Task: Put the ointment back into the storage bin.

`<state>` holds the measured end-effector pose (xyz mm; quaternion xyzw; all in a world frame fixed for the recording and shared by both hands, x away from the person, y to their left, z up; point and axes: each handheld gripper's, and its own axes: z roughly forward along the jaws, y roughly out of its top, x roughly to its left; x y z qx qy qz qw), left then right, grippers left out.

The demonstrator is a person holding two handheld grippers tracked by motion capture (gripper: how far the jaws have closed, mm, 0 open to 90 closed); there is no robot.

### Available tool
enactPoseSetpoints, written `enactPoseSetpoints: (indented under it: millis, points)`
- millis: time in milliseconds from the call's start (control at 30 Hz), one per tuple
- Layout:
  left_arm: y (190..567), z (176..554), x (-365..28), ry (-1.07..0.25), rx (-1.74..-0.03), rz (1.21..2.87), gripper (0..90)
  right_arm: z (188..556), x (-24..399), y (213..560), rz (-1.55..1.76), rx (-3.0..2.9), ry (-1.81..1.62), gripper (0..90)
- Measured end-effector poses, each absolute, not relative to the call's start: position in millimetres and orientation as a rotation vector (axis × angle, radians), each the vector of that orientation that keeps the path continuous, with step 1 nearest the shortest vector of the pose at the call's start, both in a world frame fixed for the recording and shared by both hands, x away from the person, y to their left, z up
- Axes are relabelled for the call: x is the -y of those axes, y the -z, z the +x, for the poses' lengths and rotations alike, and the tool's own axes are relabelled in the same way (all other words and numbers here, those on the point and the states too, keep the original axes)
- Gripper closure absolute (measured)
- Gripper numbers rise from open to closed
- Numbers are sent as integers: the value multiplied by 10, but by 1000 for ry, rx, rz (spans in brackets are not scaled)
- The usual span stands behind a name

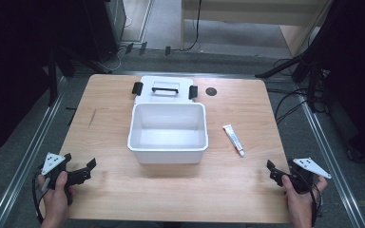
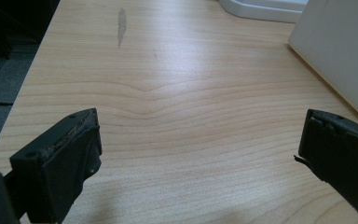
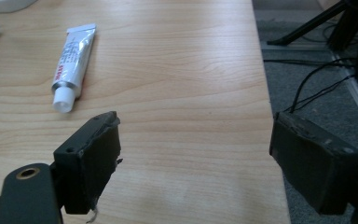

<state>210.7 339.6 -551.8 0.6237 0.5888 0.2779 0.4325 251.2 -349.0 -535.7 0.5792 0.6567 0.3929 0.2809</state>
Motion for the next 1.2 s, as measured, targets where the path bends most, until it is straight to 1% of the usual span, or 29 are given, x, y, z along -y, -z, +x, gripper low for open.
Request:
enactPoseSetpoints:
  millis: [200,433,700,1200]
  points:
    - [5517,2103,-3400,-695,-1466,1556,0,2592,3428,5284,1553,-1874,-1039,173]
    - [5518,2106,-3403,-692,-1466,1553,0,2782,3288,5124,1568,-2067,-894,185]
    - [5519,2104,-3404,-693,-1464,1554,0,3005,3085,4908,1533,-2292,-692,180]
    - [5519,2106,-3403,-693,-1465,1554,0,3399,2655,4722,1548,-2588,-303,183]
